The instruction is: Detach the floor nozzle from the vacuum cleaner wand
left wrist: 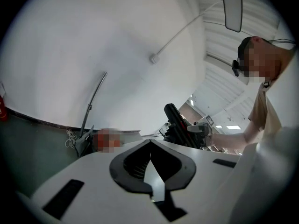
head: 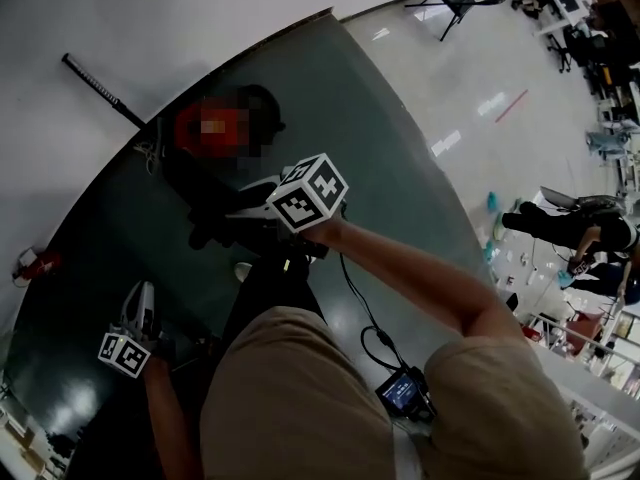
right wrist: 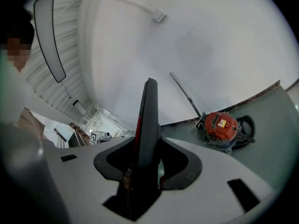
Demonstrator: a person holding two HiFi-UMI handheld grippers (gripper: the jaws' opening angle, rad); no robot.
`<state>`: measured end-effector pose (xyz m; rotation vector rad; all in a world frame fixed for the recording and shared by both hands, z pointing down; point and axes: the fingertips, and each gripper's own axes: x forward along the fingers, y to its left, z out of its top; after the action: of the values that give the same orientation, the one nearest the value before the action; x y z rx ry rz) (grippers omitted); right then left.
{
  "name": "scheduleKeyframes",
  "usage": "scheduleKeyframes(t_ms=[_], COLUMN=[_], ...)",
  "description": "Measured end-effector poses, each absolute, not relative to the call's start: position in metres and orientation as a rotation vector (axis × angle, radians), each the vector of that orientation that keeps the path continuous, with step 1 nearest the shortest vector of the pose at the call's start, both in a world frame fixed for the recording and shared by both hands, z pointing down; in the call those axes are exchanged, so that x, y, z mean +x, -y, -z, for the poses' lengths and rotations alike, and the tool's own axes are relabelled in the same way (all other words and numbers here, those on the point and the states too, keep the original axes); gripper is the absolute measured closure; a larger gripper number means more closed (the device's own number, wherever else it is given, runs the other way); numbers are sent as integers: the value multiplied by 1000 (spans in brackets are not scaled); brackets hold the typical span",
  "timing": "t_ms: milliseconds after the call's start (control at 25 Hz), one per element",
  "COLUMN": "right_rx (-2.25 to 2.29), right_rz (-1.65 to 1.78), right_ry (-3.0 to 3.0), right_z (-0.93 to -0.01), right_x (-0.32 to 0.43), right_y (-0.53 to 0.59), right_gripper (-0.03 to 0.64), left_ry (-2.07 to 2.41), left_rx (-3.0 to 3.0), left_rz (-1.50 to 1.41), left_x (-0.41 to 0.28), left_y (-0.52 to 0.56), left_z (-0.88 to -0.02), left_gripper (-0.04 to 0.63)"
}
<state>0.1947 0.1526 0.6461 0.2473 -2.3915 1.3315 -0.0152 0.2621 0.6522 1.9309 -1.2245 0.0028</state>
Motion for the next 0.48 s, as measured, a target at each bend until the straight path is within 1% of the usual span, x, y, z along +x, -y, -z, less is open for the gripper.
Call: scheduleKeyframes(t_ms=[480], right_rx=[204], right_rz=[-1241], right_ry=[2424], right_z=[-632], right_x=[196], right_y=[-148], right_gripper=[443], left_ry=[1284], left_rx=[1920], left_rz=[-43], left_x=[6], left_y=[-264], left_z=[-656], left_gripper=[588])
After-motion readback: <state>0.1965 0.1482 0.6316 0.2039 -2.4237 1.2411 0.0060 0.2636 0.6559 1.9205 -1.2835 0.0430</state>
